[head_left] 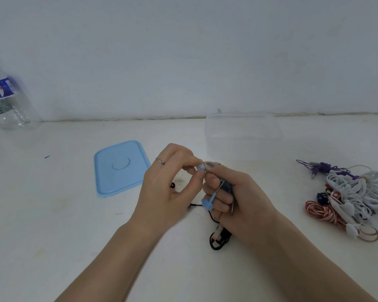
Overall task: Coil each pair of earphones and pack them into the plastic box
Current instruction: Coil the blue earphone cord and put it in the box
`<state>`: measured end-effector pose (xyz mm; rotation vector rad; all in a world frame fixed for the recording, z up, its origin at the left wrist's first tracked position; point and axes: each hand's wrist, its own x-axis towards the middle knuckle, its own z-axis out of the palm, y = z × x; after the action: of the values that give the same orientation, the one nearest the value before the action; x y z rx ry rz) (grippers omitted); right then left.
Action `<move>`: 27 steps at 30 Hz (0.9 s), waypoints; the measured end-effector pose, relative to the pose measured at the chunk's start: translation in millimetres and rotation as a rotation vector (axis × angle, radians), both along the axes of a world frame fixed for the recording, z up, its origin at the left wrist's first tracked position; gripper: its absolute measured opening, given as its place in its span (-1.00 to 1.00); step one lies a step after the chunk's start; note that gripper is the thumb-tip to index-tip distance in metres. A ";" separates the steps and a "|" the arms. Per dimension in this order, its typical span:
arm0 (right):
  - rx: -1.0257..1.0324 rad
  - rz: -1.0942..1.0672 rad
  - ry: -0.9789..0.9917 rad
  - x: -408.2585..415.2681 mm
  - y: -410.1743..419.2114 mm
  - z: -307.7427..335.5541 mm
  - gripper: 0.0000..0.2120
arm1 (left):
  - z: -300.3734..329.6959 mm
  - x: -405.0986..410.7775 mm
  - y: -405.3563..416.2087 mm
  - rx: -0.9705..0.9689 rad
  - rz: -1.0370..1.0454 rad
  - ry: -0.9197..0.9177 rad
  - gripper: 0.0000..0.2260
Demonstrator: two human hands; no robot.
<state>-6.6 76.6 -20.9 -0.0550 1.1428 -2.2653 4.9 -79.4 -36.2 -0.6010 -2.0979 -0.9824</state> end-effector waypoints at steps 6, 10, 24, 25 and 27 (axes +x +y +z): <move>0.048 -0.033 0.057 0.5 -3.3 0.3 -0.59 | 2.7 1.9 -2.6 0.014 -0.007 -0.040 -0.94; 0.131 -0.079 0.088 1.1 -5.6 -0.9 -0.62 | -0.2 0.6 -4.9 0.106 -0.047 -0.109 -0.97; 0.173 -0.283 0.307 6.1 -12.6 -7.9 -0.88 | 1.0 4.5 -3.6 0.141 0.059 -0.137 -0.96; 0.196 -0.294 0.339 6.0 -12.2 -8.6 -0.87 | 0.3 3.9 -4.6 0.132 0.068 -0.152 -0.96; 0.234 -0.311 0.388 6.1 -11.6 -9.7 -0.87 | -0.5 3.5 -5.5 0.122 0.096 -0.188 -0.95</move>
<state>-0.6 65.0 -30.6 -0.2485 1.7172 -2.4362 8.4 -85.0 -36.7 -0.3552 -2.1885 -1.1400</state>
